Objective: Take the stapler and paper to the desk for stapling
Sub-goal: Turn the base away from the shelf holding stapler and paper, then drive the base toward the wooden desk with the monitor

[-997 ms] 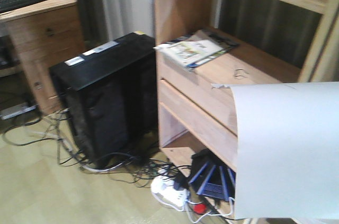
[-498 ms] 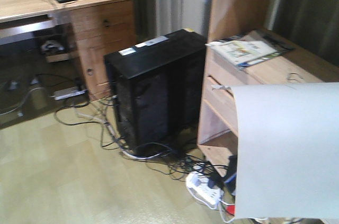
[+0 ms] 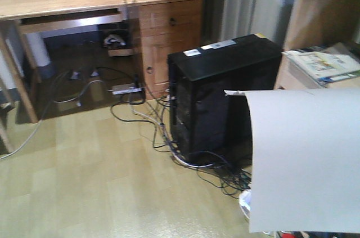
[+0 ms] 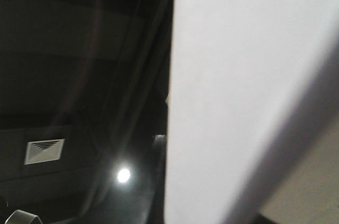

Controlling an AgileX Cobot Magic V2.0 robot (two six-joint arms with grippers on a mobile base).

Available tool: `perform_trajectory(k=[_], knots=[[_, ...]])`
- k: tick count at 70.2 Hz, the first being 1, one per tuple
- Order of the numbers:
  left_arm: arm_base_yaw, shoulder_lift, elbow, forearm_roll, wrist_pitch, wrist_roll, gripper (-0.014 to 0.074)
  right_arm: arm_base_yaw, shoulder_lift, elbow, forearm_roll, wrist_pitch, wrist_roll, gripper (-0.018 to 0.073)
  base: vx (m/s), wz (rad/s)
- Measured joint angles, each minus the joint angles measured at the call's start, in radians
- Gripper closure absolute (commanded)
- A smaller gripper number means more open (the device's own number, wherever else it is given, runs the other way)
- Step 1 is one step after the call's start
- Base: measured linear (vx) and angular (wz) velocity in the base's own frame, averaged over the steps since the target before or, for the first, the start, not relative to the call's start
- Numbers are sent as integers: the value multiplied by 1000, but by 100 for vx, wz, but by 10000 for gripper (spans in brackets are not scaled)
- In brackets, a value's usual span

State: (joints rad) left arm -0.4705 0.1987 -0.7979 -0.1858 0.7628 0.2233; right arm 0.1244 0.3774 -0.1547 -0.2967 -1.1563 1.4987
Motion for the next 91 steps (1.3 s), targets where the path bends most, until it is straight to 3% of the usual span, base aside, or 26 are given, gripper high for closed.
perform_trajectory(k=[57,91], knots=[[0,0,0,0,0,0,603,-4,0,0,0,-1,1,565,8,40],[0,0,0,0,0,0,603,-4,0,0,0,-1,1,565,18,15]])
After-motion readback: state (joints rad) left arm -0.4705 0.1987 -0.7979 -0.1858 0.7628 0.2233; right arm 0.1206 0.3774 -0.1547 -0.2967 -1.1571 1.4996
